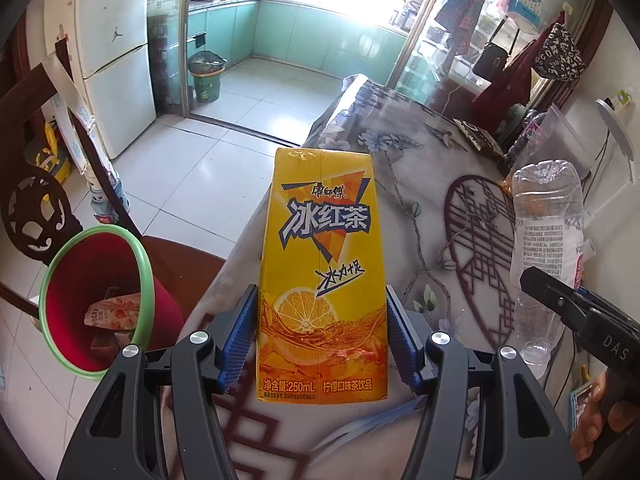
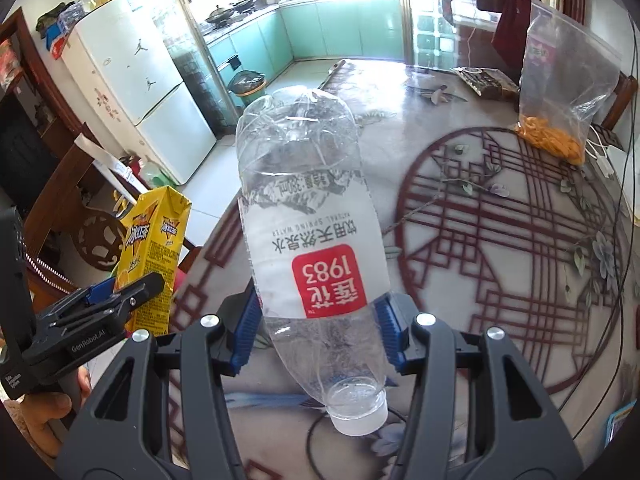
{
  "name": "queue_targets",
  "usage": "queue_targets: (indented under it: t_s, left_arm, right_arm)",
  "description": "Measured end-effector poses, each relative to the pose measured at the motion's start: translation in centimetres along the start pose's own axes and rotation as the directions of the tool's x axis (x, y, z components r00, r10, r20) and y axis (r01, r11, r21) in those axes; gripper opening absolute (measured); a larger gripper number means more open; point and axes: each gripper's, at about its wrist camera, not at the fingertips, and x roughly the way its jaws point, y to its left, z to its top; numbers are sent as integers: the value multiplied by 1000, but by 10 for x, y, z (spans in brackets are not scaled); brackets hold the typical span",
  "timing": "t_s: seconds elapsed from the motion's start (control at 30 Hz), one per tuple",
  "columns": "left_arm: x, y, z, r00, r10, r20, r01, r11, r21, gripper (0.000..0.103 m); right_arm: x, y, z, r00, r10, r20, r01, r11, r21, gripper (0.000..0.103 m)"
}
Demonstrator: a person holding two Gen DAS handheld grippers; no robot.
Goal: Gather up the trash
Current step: 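Lift the iced-tea carton and water bottle and carry both over the red bucket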
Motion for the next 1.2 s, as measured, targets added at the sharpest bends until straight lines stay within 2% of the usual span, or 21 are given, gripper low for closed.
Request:
queue_targets:
  t_s: [0.3, 0.6, 0.93, 1.2]
  left_arm:
    - [8, 27, 8, 996, -71, -56, 76, 992, 100, 57]
    - [9, 41, 10, 990, -118, -71, 127, 982, 142, 57]
    - [-1, 59, 11, 988, -147, -55, 153, 979, 135, 57]
    - [-7, 98, 10, 993, -111, -51, 114, 991, 74, 57]
  right_arm:
    - [10, 40, -9, 998, -57, -15, 57, 997, 52, 50]
    - [7, 67, -19, 995, -96, -10, 96, 992, 84, 50]
    - [3, 92, -18, 994, -104, 12, 103, 992, 70, 50]
    - [18, 128, -13, 998, -71, -3, 71, 997, 15, 50]
